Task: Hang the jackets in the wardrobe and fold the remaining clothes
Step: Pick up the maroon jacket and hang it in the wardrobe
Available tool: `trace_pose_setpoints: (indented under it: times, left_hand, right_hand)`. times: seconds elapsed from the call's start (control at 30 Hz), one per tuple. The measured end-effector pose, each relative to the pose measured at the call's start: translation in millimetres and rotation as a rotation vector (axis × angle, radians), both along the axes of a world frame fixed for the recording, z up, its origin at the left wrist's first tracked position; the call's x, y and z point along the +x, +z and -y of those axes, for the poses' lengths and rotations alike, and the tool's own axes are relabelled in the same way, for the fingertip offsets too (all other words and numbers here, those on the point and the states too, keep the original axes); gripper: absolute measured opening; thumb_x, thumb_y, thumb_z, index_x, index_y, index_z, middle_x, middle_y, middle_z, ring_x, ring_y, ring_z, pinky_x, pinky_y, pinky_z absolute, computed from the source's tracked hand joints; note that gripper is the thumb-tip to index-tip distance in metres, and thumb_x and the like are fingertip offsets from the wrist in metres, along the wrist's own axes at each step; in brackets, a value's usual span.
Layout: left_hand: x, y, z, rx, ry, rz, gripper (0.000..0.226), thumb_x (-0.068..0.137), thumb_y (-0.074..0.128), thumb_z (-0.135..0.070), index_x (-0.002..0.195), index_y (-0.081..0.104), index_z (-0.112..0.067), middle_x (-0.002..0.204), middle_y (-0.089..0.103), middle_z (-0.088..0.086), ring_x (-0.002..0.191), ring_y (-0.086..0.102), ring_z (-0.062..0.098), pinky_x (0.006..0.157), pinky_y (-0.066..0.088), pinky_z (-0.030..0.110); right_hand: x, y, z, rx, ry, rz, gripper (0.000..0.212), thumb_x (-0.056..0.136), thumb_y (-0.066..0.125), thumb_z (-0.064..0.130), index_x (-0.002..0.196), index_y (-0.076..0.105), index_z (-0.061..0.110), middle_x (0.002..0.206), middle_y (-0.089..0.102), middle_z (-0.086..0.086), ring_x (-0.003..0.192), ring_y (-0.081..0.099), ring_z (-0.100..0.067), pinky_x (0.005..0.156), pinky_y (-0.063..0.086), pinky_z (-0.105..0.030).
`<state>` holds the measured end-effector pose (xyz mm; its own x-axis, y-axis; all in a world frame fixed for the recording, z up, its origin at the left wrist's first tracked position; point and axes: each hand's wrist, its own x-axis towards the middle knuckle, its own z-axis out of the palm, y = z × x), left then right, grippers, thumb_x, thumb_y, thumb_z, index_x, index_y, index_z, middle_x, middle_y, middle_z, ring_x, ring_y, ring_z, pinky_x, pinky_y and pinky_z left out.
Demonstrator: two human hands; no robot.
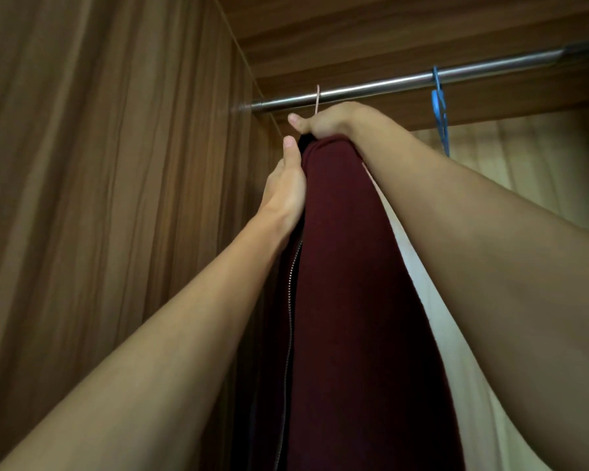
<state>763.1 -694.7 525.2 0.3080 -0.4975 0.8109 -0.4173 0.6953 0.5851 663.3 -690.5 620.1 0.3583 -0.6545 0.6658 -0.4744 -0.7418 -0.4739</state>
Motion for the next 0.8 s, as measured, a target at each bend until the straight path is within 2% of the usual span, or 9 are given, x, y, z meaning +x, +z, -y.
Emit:
trace_pose_setpoints:
  times: [0.03, 0.1, 0.23, 0.33, 0.4, 0.5, 0.57, 0.73, 0.8]
  left_hand:
    - [-0.9, -0.7, -4.9, 0.008, 0.003, -0.005, 0.074, 0.097, 0.018, -0.069, 0.144, 0.052, -0.023, 0.131, 0.066, 0.003, 0.121, 0.062, 0.021, 0.111, 0.044, 0.043]
    - [-2.3, -3.2, -16.4, 0.017, 0.012, -0.021, 0.071, 0.100, 0.019, -0.065, 0.140, 0.056, -0.020, 0.127, 0.068, 0.003, 0.117, 0.064, 0.020, 0.109, 0.046, 0.041]
    - [-1.9, -11.7, -35.2, 0.016, 0.015, -0.053, 0.067, 0.101, 0.023, -0.063, 0.134, 0.060, -0.019, 0.121, 0.070, 0.003, 0.112, 0.066, 0.021, 0.106, 0.047, 0.042]
    - [-2.4, -19.5, -49.9, 0.019, 0.011, -0.067, 0.067, 0.100, 0.023, -0.065, 0.132, 0.062, -0.020, 0.117, 0.071, 0.002, 0.109, 0.067, 0.021, 0.105, 0.048, 0.043]
    - [-4.6, -25.9, -61.3, 0.020, -0.001, -0.073, 0.068, 0.099, 0.023, -0.067, 0.130, 0.063, -0.021, 0.117, 0.072, 0.002, 0.109, 0.068, 0.021, 0.105, 0.048, 0.044]
    - [-12.1, -37.4, -80.8, 0.029, -0.031, -0.092, 0.068, 0.097, 0.024, -0.067, 0.130, 0.063, -0.022, 0.117, 0.072, 0.000, 0.110, 0.068, 0.020, 0.105, 0.049, 0.044]
    - [-18.8, -45.4, -94.9, 0.047, -0.047, -0.097, 0.066, 0.098, 0.025, -0.067, 0.130, 0.063, -0.024, 0.117, 0.072, -0.001, 0.109, 0.068, 0.018, 0.105, 0.049, 0.044]
    - [-41.9, -72.8, -134.4, 0.106, -0.032, -0.088, 0.064, 0.100, 0.026, -0.064, 0.142, 0.053, -0.025, 0.129, 0.065, -0.001, 0.118, 0.061, 0.018, 0.110, 0.044, 0.043]
    - [-50.9, -88.2, -150.1, 0.111, -0.026, -0.075, 0.062, 0.101, 0.028, -0.062, 0.144, 0.051, -0.024, 0.134, 0.062, -0.002, 0.122, 0.058, 0.017, 0.112, 0.042, 0.042]
  right_hand:
    - [-3.1, -1.0, -6.1, -0.004, 0.011, -0.018, 0.076, 0.099, 0.039, 0.061, 0.147, 0.040, 0.002, 0.138, 0.055, -0.012, 0.122, 0.058, -0.029, 0.100, 0.048, -0.039]
    - [-11.6, -5.7, -16.2, 0.033, 0.058, 0.045, 0.068, 0.099, 0.044, 0.057, 0.138, 0.046, 0.002, 0.113, 0.064, -0.011, 0.097, 0.064, -0.023, 0.078, 0.053, -0.035]
    - [-24.8, -17.3, -29.2, 0.120, 0.170, 0.212, 0.055, 0.096, 0.054, 0.055, 0.128, 0.052, 0.011, 0.096, 0.063, -0.005, 0.083, 0.063, -0.018, 0.057, 0.052, -0.029]
    - [-31.5, -23.1, -39.9, 0.085, 0.199, 0.353, 0.049, 0.095, 0.055, 0.054, 0.127, 0.054, 0.017, 0.074, 0.051, 0.001, 0.057, 0.051, -0.013, 0.039, 0.043, -0.017]
    - [-35.9, -29.0, -47.2, 0.042, 0.187, 0.426, 0.053, 0.095, 0.054, 0.053, 0.131, 0.057, 0.014, 0.075, 0.052, 0.002, 0.059, 0.052, -0.015, 0.047, 0.046, -0.020]
    - [-42.6, -41.6, -60.5, -0.064, 0.110, 0.473, 0.061, 0.093, 0.051, 0.057, 0.132, 0.058, 0.011, 0.115, 0.068, -0.005, 0.102, 0.065, -0.027, 0.092, 0.053, -0.034]
    - [-49.0, -54.2, -73.3, -0.108, 0.060, 0.476, 0.063, 0.094, 0.049, 0.058, 0.130, 0.059, 0.007, 0.131, 0.064, -0.012, 0.120, 0.060, -0.031, 0.105, 0.047, -0.041]
    - [-70.5, -98.2, -105.2, -0.124, -0.015, 0.385, 0.047, 0.092, 0.044, 0.062, 0.092, 0.053, 0.016, 0.101, 0.062, -0.005, 0.112, 0.063, -0.030, 0.100, 0.048, -0.039]
    - [-81.0, -118.1, -119.4, -0.118, -0.033, 0.347, 0.045, 0.098, 0.043, 0.055, 0.076, 0.052, 0.017, 0.081, 0.058, 0.002, 0.085, 0.061, -0.019, 0.082, 0.046, -0.031]
